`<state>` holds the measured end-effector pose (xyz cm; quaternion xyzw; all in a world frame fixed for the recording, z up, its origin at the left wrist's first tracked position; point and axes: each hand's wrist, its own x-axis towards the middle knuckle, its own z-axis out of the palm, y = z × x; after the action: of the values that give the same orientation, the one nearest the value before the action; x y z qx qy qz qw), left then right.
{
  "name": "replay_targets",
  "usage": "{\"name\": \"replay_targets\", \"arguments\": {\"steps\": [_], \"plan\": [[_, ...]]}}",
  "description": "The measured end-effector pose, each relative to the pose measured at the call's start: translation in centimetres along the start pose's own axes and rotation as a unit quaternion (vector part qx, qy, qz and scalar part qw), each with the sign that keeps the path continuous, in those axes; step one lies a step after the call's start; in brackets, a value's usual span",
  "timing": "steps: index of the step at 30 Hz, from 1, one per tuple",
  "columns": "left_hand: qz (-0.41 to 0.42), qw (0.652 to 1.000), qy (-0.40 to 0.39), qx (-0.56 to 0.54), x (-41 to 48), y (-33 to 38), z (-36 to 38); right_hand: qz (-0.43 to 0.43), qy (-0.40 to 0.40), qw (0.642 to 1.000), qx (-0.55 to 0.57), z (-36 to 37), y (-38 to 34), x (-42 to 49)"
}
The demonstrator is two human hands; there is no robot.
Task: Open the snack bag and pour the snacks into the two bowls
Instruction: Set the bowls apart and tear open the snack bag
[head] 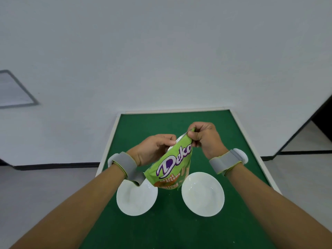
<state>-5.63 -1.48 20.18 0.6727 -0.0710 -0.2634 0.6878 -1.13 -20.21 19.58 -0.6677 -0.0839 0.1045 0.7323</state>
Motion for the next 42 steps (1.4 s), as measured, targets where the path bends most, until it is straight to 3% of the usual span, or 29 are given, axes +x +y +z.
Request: {"name": "replay_targets", "arguments": {"steps": [7, 12, 17, 23, 33, 38, 42], "plan": [[0.022, 0.996, 0.076, -0.036, 0.5, -0.3, 0.8, 0.03, 0.046, 0.998, 0.009, 0.6, 0.3, 0.1], [0.048, 0.988, 0.125, -0.081, 0.4, -0.7, 1.5, 0.006, 0.181, 0.971, -0.157, 2.5, -0.3, -1.3], [0.077, 0.982, 0.139, -0.101, 1.0, -0.9, 2.3, 0.099, 0.047, 0.976, -0.187, 3.9, -1.1, -2.5], [0.108, 0.983, 0.117, -0.096, 1.0, -1.2, 2.3, 0.143, -0.006, 0.986, -0.084, 3.8, -0.4, -2.2], [0.083, 0.983, 0.147, -0.076, 1.5, -2.4, 1.4, 0.123, -0.033, 0.983, -0.131, 4.8, 0.0, -1.7], [0.04, 0.986, 0.15, 0.065, 1.3, -2.2, 1.0, 0.132, -0.035, 0.967, -0.215, 5.1, -0.1, -1.0], [-0.014, 0.973, 0.098, 0.211, 1.3, -1.5, 0.1, 0.15, -0.048, 0.954, -0.256, 4.9, 0.2, -0.6]]}}
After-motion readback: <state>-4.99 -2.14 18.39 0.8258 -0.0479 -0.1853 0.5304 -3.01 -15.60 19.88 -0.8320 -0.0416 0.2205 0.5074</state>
